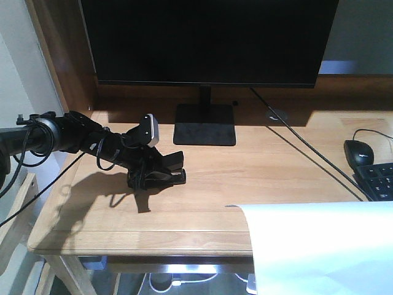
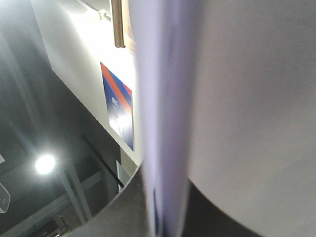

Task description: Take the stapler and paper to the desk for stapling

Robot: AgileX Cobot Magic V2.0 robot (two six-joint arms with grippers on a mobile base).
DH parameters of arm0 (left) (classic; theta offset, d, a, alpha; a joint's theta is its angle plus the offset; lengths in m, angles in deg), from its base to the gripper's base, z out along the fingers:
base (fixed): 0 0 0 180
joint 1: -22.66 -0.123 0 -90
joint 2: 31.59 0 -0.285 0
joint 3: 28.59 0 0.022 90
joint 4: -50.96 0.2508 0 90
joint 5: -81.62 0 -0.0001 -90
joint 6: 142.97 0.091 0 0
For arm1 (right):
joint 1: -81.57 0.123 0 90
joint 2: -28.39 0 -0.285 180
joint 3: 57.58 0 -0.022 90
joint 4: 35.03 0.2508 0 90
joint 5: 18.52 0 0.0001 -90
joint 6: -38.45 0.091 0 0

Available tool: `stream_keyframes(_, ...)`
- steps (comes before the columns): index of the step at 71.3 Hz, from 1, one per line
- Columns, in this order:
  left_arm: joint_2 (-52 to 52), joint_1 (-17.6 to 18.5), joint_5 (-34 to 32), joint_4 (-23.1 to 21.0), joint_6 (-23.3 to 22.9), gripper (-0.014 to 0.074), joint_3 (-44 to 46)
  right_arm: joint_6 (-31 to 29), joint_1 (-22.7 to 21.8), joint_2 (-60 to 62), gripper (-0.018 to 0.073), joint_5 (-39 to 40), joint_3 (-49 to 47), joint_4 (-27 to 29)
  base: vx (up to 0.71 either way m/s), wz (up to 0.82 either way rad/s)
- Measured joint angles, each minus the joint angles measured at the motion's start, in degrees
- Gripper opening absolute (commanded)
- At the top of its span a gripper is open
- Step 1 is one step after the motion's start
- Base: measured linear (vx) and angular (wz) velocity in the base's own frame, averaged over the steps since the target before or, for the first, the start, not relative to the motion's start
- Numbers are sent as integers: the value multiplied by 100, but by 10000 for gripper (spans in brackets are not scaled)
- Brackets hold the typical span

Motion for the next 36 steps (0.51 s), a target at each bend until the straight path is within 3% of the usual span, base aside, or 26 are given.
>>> stream_keyframes(36, 0, 0, -133, -43, 19, 447, 13, 0, 0, 0, -3, 0, 0, 0, 0, 0)
